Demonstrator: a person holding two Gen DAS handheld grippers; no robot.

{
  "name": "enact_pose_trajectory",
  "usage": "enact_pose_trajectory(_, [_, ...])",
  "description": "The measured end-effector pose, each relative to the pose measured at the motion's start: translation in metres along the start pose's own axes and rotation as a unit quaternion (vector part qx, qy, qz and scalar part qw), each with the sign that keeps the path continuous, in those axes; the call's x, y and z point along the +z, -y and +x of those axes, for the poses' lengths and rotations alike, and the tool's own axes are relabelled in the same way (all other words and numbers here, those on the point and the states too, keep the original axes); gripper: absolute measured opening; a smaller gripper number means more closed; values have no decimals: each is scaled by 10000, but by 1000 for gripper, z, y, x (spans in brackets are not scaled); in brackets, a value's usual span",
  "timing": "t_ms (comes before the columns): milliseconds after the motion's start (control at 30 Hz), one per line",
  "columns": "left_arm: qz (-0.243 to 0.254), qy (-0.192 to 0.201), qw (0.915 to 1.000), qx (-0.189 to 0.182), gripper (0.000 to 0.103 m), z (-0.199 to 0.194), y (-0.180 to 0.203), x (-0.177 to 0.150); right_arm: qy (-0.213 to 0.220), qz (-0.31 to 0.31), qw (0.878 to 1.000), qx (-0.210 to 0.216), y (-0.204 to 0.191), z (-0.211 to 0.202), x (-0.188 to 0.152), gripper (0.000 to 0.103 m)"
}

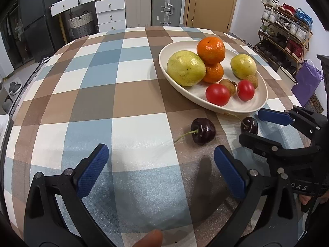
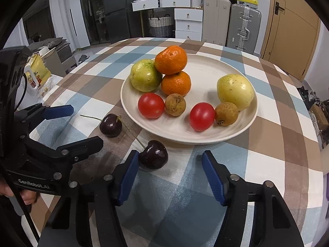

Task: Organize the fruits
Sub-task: 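Grasp a dark red cherry by its body with the left gripper while the right gripper grasps another cherry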

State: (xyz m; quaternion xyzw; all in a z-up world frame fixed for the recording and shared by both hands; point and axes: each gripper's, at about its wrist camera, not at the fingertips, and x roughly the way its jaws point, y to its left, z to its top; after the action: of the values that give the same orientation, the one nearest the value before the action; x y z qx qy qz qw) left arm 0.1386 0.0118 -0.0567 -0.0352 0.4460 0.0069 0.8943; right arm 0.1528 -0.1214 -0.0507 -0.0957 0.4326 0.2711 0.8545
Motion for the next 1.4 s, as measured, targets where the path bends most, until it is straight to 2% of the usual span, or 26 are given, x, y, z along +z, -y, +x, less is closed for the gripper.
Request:
enact_pose_trajectory(67, [-9, -8, 10000, -5, 102, 0, -1, 0, 15, 13, 10000, 68, 0, -1, 0, 59])
enact_pose_trajectory(167, [-17, -7, 10000, -11, 102, 0, -2, 0, 53, -117, 9998, 145, -5, -3, -1, 50])
enact_pose_trajectory(267, [5, -18, 10000, -6, 102, -1, 0, 0, 65, -182, 9996, 182, -9, -4, -2, 40])
enact_pose_trajectory(333, [11, 3, 10000, -1, 102, -2, 1, -1, 57, -196, 9995, 224, -10, -4, -2, 29])
enact_pose_trajectory(967, [123, -68, 9998, -123, 102, 4, 18, 7, 177, -1, 9993, 324, 2, -21, -12, 29])
enact_pose_trajectory(1133, [102, -90, 9995, -287, 101, 9, 20, 11, 196, 110, 9993, 312, 9, -25, -16, 29])
enact_pose_trajectory(1200, [84, -73, 9993, -352, 97, 10, 19, 13, 188, 126, 9993, 305, 10, -25, -17, 29])
enact_pose_trajectory(1400, [288, 27, 9988, -397, 68, 11, 26, 16, 185, 164, 9993, 291, 14, -27, -19, 28])
